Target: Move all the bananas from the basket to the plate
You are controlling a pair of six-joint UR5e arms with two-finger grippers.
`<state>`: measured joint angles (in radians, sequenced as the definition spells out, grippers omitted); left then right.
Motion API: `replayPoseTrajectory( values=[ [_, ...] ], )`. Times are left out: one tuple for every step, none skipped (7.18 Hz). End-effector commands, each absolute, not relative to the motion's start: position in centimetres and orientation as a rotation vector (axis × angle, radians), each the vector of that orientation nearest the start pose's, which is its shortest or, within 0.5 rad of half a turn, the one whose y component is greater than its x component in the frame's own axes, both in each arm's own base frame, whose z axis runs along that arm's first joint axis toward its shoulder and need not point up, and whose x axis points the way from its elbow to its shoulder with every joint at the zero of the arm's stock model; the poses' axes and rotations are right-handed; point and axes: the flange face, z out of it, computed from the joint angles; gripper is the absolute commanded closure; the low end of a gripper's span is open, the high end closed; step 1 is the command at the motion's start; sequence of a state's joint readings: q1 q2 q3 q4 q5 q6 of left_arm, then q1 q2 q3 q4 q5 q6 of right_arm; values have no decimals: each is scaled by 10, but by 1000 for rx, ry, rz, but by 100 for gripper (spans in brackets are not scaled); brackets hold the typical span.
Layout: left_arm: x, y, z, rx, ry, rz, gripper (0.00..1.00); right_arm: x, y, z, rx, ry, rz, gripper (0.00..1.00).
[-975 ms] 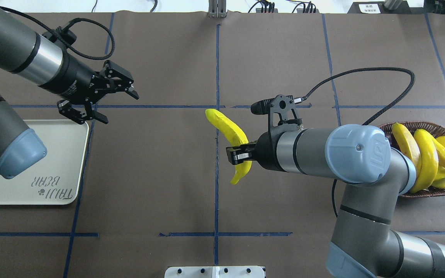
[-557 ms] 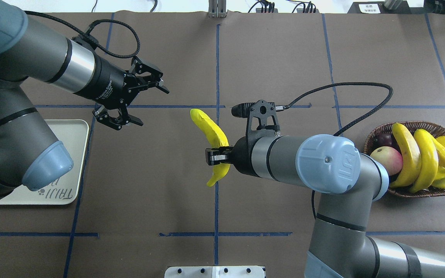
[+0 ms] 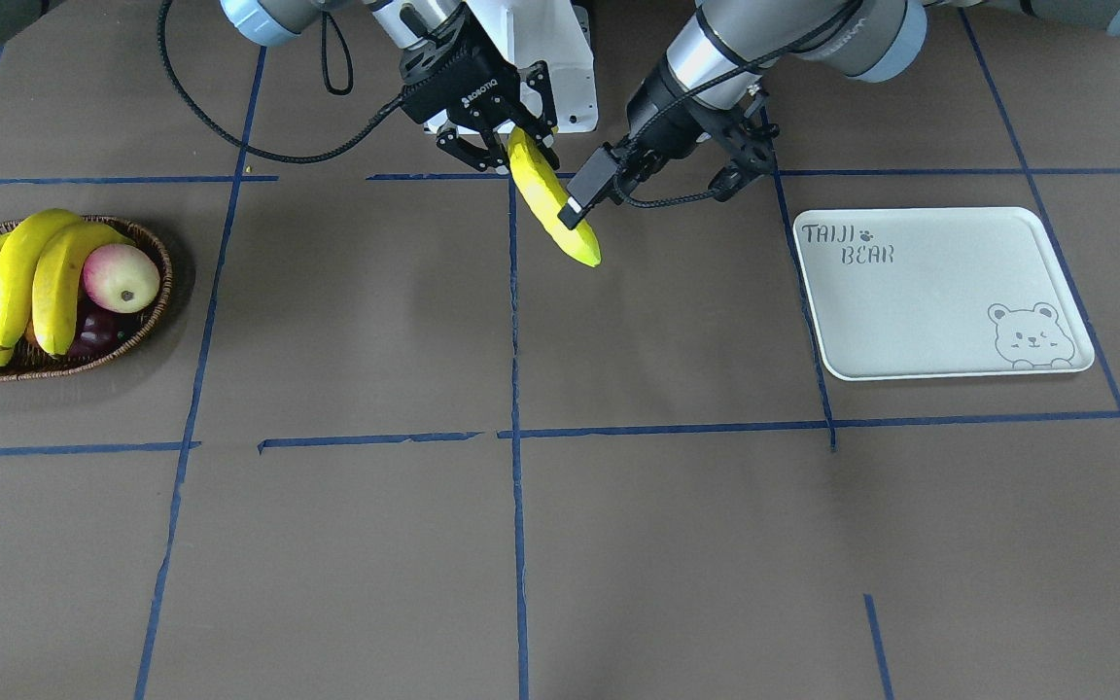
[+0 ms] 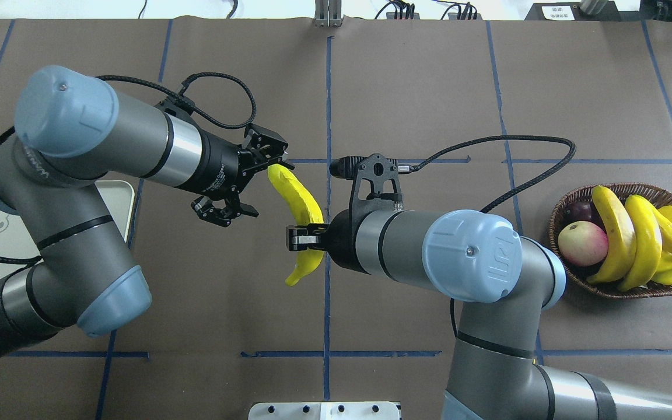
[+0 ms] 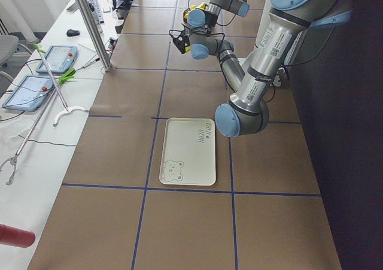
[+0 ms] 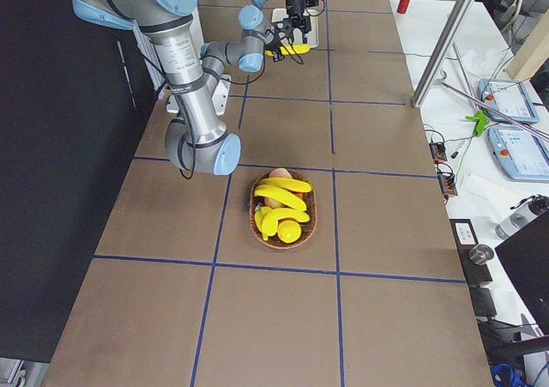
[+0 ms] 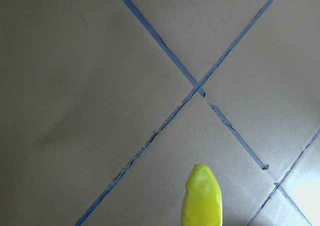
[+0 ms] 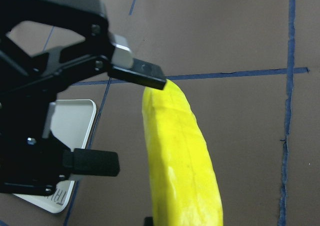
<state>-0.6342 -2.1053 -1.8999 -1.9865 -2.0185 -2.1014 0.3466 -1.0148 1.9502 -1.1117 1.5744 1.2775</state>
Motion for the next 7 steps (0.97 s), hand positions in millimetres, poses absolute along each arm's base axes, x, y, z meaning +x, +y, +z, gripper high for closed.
replayPoseTrajectory(
  values=[
    [431,-418,158,-318,1299,-707,0,-502,-309,125,459,-1320,52,99],
    [433,-417,159,-319,1297,-704,16,-502,-308,124,463,-1322,54,99],
    [433,-417,160,-319,1296,-701,53,-502,-308,124,463,-1321,50,98],
    [432,-416,159,-318,1299,-700,86,-502,-307,124,472,-1321,40,91],
    [432,-416,160,-315,1301,-695,100,-501,-307,122,471,-1324,38,70],
    [431,-416,160,-313,1308,-693,100,-502,-307,119,462,-1326,54,10],
    [430,-417,161,-312,1309,-694,100,-500,-308,113,463,-1343,50,1]
  ],
)
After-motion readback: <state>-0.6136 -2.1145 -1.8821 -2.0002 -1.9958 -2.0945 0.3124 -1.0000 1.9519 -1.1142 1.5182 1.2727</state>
